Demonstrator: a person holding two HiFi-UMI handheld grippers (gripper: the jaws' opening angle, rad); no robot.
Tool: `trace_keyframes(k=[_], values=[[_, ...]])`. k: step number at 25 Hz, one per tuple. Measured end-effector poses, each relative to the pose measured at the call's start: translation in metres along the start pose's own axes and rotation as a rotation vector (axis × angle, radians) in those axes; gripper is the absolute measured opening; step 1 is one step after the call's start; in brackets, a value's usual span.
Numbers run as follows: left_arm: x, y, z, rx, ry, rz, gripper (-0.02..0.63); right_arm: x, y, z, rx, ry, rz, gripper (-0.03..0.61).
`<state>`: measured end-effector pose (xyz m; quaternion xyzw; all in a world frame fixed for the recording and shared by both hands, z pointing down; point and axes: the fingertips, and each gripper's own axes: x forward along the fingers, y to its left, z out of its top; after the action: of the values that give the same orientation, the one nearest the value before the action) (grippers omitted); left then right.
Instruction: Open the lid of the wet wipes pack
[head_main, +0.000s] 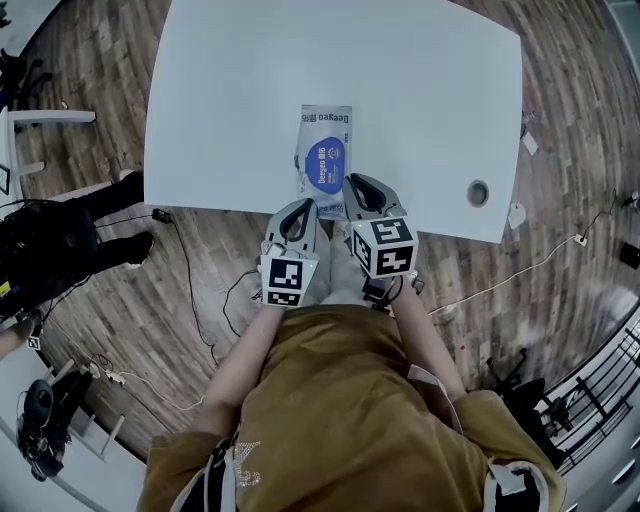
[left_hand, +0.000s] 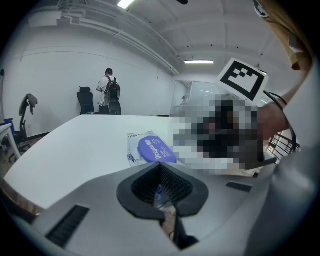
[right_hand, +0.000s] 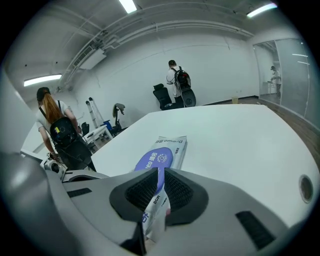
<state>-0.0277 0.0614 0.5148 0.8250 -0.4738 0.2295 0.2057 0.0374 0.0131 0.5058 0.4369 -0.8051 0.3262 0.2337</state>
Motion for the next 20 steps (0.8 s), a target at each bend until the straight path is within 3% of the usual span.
trace_keyframes(k=[8, 17, 20], values=[[0.006, -0.014, -0.019, 0.002, 0.046, -0.038, 0.002, 0.014, 0.0, -0.011, 0.049, 0.097, 0.014, 0.06], [0.012, -0.022, -0.013, 0.05, 0.03, -0.066, 0.002, 0.025, -0.004, -0.01, 0.144, 0.152, 0.004, 0.06], [0.019, -0.025, -0.021, 0.031, 0.056, -0.092, 0.002, 0.028, -0.003, -0.007, 0.166, 0.163, 0.003, 0.06]])
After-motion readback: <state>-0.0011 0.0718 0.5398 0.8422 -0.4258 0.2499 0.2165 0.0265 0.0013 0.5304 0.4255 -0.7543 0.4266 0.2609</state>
